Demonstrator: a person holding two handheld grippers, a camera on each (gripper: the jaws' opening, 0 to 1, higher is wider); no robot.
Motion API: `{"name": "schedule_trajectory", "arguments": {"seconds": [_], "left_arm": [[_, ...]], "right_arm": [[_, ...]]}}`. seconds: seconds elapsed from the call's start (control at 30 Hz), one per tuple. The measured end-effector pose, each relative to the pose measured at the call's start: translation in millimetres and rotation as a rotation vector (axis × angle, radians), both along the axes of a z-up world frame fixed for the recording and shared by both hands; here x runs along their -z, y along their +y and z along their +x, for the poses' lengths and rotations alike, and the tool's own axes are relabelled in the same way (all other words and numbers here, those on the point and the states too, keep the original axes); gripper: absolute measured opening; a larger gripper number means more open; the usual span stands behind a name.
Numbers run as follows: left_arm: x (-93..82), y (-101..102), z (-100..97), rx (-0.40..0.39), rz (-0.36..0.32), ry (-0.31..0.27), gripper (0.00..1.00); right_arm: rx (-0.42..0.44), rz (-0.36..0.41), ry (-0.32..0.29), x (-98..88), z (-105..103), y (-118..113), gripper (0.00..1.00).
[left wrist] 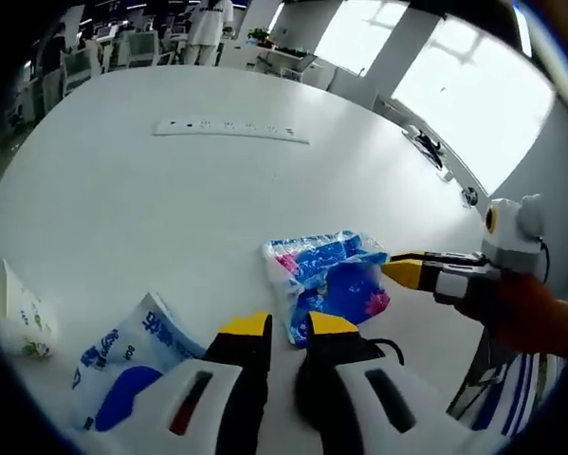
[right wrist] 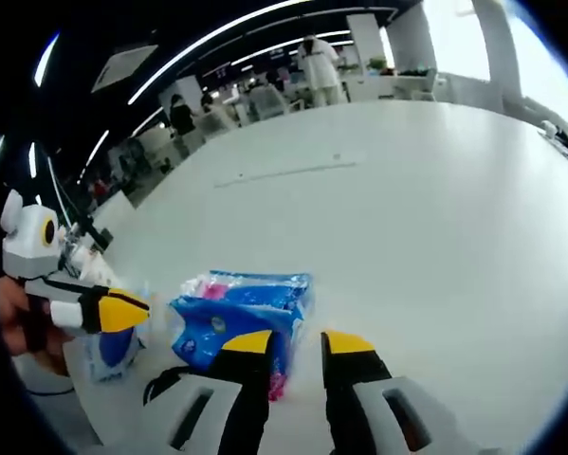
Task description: Arrange the tabletop items into an orderly group along one side of the table until the central work area is clear of visible clutter.
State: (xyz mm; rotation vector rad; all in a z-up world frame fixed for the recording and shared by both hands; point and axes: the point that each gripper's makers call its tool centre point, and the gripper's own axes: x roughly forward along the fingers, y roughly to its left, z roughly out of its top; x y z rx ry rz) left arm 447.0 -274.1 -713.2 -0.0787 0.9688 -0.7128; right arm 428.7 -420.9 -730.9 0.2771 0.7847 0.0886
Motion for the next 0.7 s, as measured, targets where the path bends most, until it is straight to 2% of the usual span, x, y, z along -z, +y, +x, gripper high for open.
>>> {"name": "schedule_trajectory", "arguments": {"seconds": [0.27, 0.47, 0.57, 0.7], "left_arm": [[-16.1, 26, -14.4, -0.02, -0.017, -0.026, 0.11], [-13.8, 55, -32.1, -0.031, -0.008, -0.023, 0.11], [-10.8, 76, -42.1, -0.031, 0.01, -0.029, 0.11], [-8.0, 98, -52.7, -0.059, -0.001, -0.016, 0.11]], "right_arm": [[-0.009, -0.012, -0.03, -16.4, -11, 6, 0.18], [-0.016, -0.021, -0.044, -21.0, -25, 18, 0.18], [-0.038, -0.034, -0.051, -23.5, -31, 26, 0.18], [-0.075, -0.047, -0.045, -19.6, -45, 43, 0.19]]}}
